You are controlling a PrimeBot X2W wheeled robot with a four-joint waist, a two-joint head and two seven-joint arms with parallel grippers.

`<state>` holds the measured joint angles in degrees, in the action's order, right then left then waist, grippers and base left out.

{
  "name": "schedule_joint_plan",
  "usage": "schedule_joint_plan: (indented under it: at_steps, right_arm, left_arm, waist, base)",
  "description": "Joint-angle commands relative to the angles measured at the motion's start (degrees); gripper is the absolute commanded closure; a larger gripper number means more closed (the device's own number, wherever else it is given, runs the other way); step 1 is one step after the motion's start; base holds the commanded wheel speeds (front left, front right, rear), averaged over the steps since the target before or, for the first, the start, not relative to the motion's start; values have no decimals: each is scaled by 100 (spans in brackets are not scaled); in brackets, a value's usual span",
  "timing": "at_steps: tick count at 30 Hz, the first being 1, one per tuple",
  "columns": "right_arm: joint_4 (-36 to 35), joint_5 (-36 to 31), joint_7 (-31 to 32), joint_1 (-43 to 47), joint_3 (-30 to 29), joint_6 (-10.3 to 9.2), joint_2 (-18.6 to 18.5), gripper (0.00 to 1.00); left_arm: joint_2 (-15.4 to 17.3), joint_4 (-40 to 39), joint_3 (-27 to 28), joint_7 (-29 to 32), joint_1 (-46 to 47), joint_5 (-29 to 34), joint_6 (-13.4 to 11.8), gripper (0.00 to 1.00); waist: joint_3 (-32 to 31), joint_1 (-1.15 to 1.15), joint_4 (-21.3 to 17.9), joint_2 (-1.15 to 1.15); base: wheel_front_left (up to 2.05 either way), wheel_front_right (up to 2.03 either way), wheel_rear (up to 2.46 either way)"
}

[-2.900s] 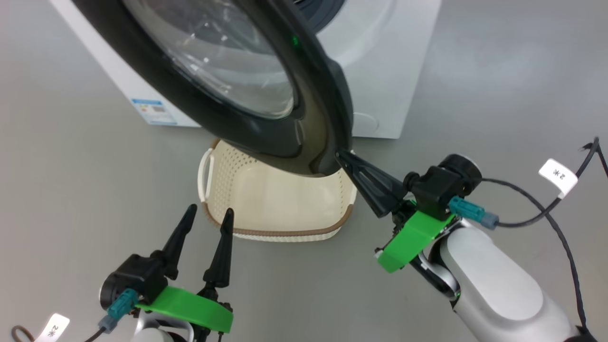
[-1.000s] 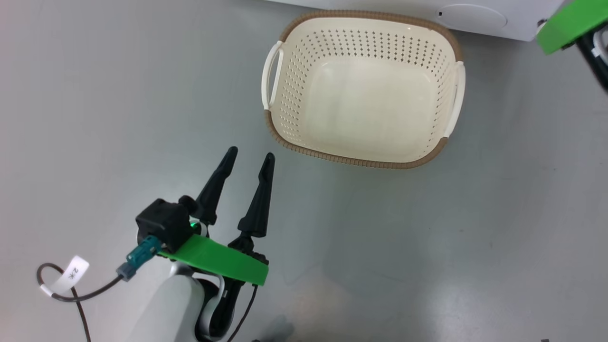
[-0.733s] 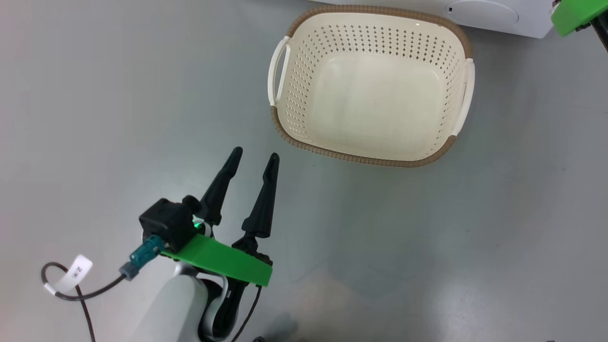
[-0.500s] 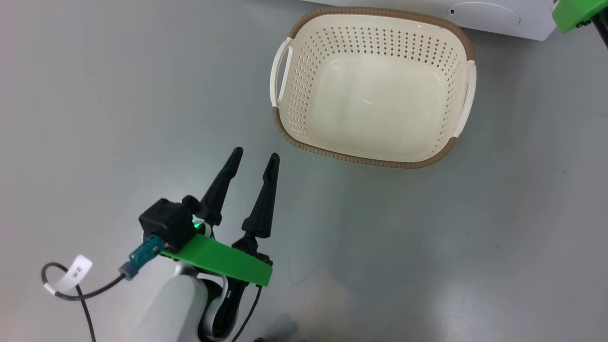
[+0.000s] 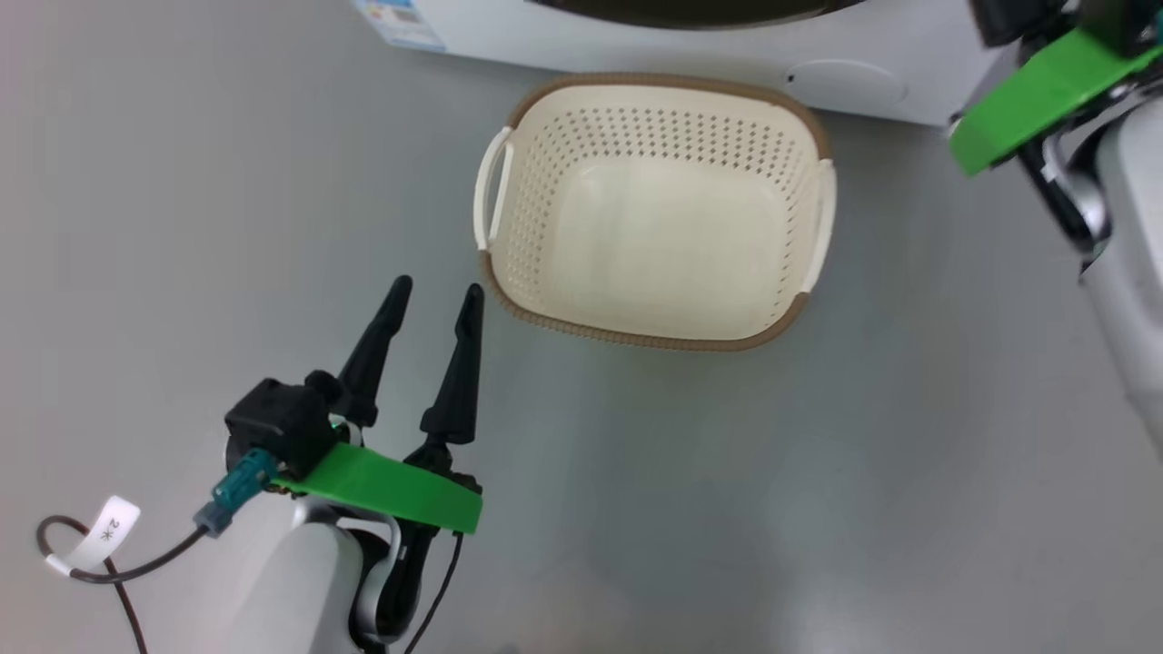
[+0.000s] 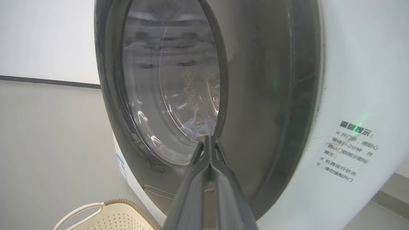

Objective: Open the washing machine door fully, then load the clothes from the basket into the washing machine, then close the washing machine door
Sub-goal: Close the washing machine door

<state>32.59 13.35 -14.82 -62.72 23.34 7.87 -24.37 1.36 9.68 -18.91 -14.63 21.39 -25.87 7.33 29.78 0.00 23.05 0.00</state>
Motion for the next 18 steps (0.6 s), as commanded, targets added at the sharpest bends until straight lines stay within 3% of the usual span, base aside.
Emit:
schedule_joint_plan:
  at_steps: [1, 6, 18]
  right_arm:
    - [-288, 36, -18, 320, 35, -38, 155, 100]
    - [-675, 98, -18, 1021, -9, -38, 337, 100]
    - [-1317, -14, -18, 2837, -984, -38, 1103, 100]
  left_arm:
    - [152, -79, 270, -37, -99, 137, 15, 0]
    - [152, -29, 474, -37, -251, 379, 15, 0]
    - [201, -14, 999, -37, -862, 491, 15, 0]
  waist:
    - [-402, 0, -397, 0]
    - [-869, 0, -831, 0]
    - [-1852, 0, -1843, 0]
  base:
    - [0, 0, 0]
    - [0, 0, 0]
    - [0, 0, 0]
